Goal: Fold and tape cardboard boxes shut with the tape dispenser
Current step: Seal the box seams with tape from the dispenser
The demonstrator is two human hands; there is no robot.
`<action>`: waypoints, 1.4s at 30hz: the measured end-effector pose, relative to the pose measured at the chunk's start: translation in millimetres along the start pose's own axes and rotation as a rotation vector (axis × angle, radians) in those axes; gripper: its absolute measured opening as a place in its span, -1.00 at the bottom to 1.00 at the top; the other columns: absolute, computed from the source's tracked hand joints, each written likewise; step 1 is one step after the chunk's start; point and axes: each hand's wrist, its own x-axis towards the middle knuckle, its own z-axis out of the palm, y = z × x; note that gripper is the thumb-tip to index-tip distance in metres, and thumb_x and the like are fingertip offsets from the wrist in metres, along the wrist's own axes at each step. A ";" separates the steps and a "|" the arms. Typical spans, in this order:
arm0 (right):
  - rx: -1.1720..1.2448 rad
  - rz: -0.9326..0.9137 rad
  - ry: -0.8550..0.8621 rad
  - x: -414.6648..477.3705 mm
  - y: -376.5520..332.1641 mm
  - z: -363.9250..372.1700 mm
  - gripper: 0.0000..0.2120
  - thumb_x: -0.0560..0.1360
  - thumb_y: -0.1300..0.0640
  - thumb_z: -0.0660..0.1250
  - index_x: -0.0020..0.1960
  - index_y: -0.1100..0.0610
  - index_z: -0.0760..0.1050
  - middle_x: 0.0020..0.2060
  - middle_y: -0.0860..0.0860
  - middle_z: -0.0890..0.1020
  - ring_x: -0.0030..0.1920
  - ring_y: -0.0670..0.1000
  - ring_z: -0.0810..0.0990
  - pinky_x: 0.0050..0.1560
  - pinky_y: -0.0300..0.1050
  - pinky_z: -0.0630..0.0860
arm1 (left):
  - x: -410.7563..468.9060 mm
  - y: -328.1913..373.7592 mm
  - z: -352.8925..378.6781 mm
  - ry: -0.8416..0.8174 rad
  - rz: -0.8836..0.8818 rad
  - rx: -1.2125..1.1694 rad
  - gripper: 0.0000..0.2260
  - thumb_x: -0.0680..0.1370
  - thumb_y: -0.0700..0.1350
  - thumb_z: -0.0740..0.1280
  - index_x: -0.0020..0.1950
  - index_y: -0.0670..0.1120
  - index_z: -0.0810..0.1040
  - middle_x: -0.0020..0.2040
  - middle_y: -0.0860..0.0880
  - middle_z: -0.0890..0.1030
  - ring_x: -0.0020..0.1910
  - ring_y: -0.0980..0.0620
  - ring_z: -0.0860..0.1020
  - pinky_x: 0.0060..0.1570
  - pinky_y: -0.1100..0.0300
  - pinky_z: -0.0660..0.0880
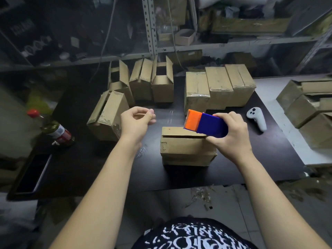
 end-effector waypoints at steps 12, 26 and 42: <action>0.085 -0.061 -0.059 1.7 -18.2 1.9 -0.41 0.23 -0.11 0.41 0.22 0.08 0.56 -0.03 -0.10 0.50 -0.03 -0.05 0.40 -0.03 -0.05 0.42 | 7.1 -13.3 -3.6 0.057 0.175 0.163 -0.89 0.67 -0.03 0.27 -0.06 0.10 0.46 -0.05 -0.03 0.64 0.00 -0.07 0.65 -0.09 -0.10 0.60; 0.155 -0.005 -0.069 -2.3 -11.2 -6.9 -0.36 0.27 -0.25 0.57 0.24 0.00 0.54 0.01 -0.15 0.54 0.06 -0.08 0.44 0.11 0.09 0.49 | 7.4 -33.9 -8.7 -0.441 0.171 0.263 -0.50 0.47 -0.27 0.51 0.24 0.11 0.36 0.09 0.07 0.69 0.20 0.11 0.62 0.23 -0.03 0.52; 0.012 0.081 -0.140 15.9 8.6 9.8 -0.67 0.32 -0.19 0.58 -0.04 -0.04 0.63 -0.17 -0.18 0.60 -0.08 -0.08 0.48 -0.03 -0.02 0.51 | 2.8 -101.1 12.1 -0.324 0.139 0.191 -0.42 0.47 -0.28 0.53 0.28 0.12 0.30 0.06 0.08 0.70 0.15 0.08 0.63 0.21 0.08 0.58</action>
